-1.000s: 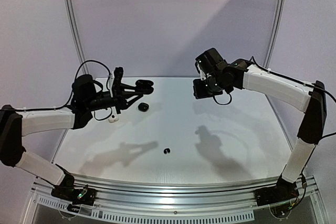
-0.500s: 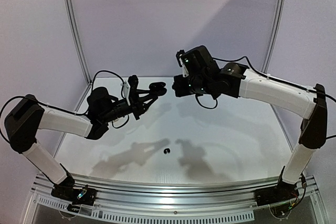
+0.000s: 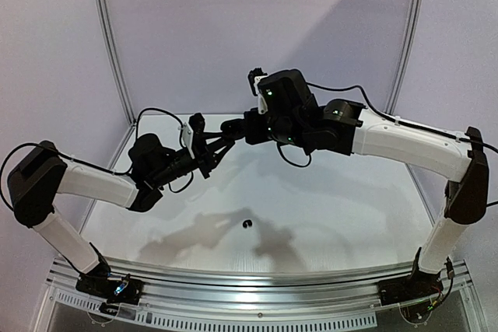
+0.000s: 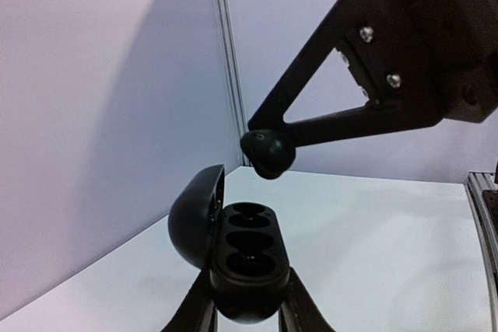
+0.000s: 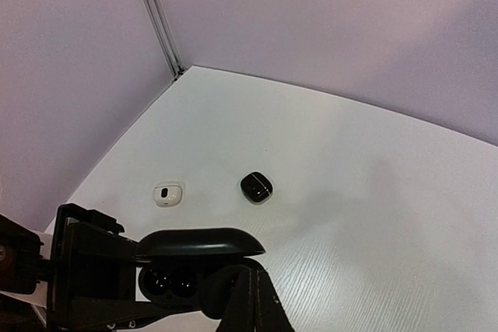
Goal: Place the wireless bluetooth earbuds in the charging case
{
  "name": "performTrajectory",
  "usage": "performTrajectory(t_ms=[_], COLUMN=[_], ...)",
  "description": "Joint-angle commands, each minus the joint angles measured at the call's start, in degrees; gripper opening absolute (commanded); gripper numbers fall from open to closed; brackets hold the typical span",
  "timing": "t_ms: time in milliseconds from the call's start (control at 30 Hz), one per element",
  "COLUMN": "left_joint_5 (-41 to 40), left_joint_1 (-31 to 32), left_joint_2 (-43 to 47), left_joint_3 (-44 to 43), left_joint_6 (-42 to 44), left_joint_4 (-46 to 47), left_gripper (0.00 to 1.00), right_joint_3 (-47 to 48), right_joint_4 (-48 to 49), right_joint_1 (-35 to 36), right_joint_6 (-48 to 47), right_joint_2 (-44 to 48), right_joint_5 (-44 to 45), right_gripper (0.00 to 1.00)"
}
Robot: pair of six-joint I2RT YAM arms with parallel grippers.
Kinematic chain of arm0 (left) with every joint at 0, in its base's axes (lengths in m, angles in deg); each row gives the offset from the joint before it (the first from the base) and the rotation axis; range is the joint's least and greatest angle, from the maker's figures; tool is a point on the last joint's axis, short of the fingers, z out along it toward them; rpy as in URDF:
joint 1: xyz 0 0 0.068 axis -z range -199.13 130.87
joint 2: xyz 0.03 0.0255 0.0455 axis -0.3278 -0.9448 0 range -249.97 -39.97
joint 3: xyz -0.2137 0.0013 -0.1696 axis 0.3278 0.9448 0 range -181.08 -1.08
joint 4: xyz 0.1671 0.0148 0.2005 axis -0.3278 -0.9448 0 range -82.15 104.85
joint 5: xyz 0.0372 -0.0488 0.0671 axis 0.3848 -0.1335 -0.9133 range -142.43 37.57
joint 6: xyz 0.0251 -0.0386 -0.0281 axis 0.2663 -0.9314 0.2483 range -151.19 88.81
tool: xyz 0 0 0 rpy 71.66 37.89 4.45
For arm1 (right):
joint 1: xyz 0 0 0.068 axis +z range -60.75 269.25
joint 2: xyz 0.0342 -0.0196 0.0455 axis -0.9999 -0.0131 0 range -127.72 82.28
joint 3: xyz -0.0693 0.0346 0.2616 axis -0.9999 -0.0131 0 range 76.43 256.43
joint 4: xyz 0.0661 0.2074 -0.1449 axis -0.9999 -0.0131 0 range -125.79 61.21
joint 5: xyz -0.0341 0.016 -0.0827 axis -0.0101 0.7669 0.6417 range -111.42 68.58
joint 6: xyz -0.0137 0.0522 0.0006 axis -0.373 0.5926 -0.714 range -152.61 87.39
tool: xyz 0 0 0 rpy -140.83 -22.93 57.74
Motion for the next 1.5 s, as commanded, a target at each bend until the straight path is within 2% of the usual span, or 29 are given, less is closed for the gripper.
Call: performTrajectory(t_ms=[0, 933, 1467], left_joint_5=[-0.1, -0.5, -0.5], left_joint_1=[0.9, 0.8, 0.9], left_joint_2=[0.7, 2.2, 2.2], left_joint_3=[0.1, -1.0, -1.3], left_joint_6=[1.6, -5.2, -7.2], left_joint_4=[1.5, 1.1, 1.4], left_gripper=[0.0, 0.0, 0.0], right_joint_3=[0.2, -2.2, -2.4], right_joint_4=[3.5, 6.5, 7.4], right_joint_1=[0.6, 0.6, 0.6], right_joint_6=[-1.0, -9.4, -9.5], right_joint_2=[1.3, -1.8, -3.4], right_joint_5=[2.6, 0.8, 1.1], right_gripper=[0.0, 0.0, 0.0])
